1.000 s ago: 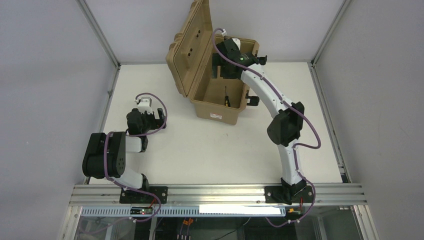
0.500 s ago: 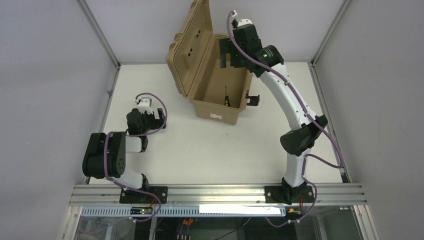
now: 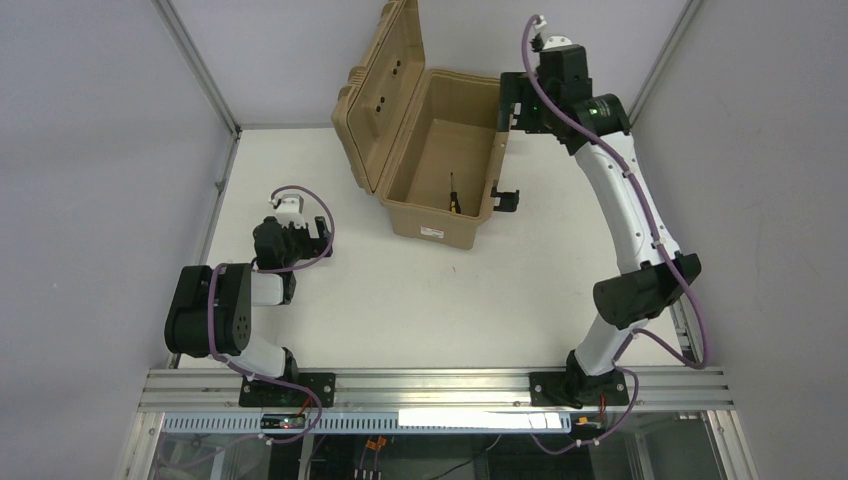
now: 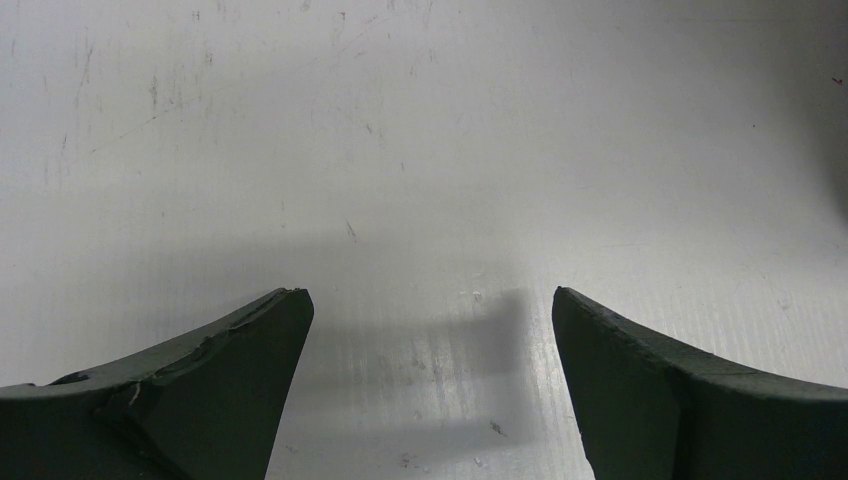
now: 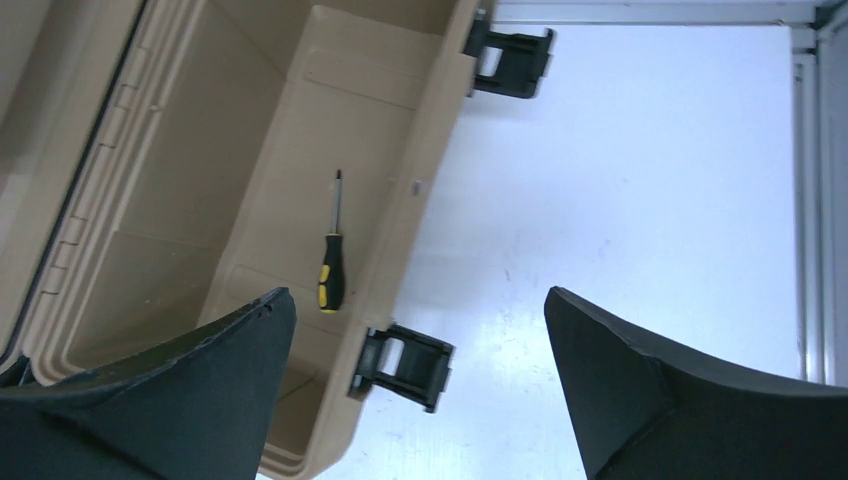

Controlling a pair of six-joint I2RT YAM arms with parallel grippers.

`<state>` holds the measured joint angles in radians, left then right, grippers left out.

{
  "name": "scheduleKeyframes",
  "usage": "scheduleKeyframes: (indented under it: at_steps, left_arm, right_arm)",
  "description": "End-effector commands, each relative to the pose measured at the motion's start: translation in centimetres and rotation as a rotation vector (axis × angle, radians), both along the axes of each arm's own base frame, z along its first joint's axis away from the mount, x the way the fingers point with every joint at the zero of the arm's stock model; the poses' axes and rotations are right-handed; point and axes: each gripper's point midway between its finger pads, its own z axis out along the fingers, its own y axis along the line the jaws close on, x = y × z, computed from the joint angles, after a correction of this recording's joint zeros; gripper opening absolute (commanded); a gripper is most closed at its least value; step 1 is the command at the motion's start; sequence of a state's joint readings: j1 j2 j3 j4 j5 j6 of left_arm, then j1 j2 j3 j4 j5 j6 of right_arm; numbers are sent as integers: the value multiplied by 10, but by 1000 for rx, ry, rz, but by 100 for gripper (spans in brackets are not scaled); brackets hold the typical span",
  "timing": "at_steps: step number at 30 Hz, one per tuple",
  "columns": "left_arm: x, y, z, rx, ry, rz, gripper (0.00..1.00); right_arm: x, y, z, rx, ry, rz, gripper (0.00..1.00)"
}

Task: Put the screwdriver in the bin
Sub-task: Reset both arms

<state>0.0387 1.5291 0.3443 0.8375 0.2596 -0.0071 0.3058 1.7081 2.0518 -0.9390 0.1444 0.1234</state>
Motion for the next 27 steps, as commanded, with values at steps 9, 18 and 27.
scheduleKeyframes:
  at_steps: [9,18,27]
  left_arm:
    - [7,0,17,13,-61,1,99]
    - [7,1,17,13,-60,2,99]
    - [7,0,18,14,-61,0,99]
  right_arm:
    - [-12,-75,26,81,-116,-53,99]
    - [-15,-96,-22,123,-191,-46,99]
    - [-30,-101,-85,111,-202,-70,99]
